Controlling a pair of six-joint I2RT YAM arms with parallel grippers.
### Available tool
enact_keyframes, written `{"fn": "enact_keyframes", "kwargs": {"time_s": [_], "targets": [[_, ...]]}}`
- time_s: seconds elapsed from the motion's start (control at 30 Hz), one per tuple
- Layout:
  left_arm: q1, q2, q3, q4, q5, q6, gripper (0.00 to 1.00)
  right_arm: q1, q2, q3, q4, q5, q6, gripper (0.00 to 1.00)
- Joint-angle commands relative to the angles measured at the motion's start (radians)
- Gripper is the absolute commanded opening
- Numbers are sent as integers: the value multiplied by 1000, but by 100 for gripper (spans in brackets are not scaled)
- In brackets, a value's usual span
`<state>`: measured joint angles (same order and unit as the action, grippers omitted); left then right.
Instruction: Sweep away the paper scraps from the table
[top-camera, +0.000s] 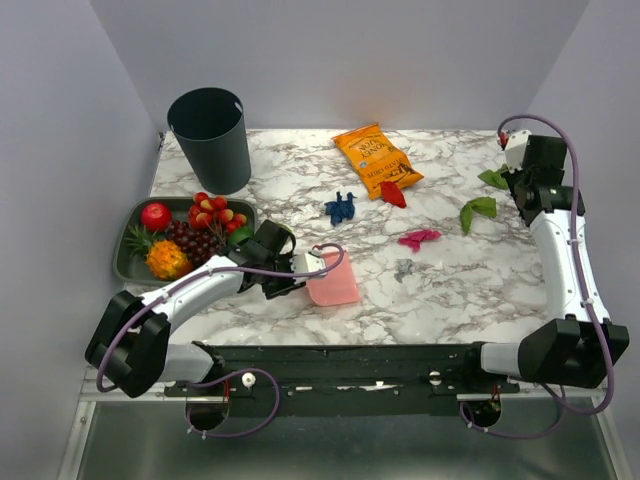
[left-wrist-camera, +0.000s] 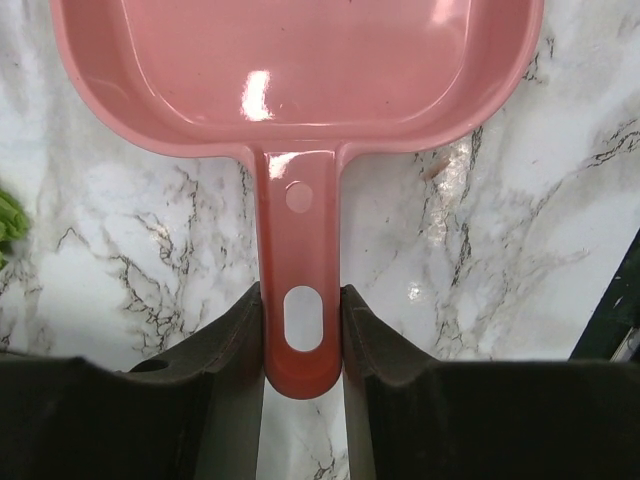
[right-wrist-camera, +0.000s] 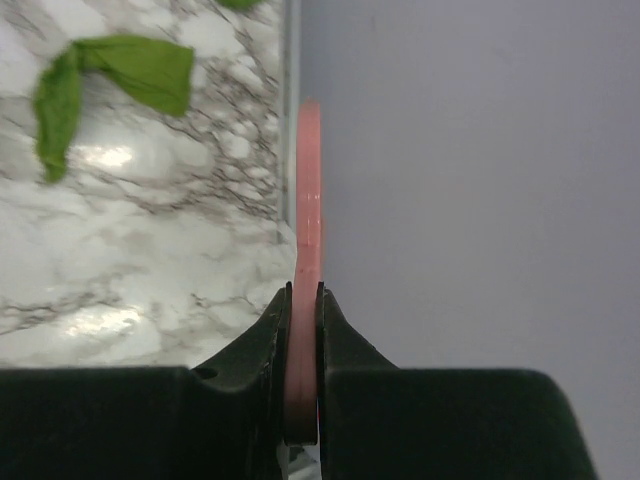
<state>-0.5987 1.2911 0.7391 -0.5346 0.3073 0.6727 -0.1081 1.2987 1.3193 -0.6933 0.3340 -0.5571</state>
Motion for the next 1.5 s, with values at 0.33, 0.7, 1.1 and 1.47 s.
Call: {"fn": "enact_keyframes", "kwargs": {"time_s": [0.33,0.7,1.1,1.47], "targets": [[2,83,77,-82,26,-24,0,-163,-18,-247,50,66,-98,1],[4,86,69,-73,15,-41,0,-165,-38,-399,-78,-183,-24,1],[4,99,75,-90,35,-38,0,-107,-183,-140,-425,-716,78,0],[4,183,166,-205,21,-2,0,-107,-197,-115,-318,-465,141,1]]}}
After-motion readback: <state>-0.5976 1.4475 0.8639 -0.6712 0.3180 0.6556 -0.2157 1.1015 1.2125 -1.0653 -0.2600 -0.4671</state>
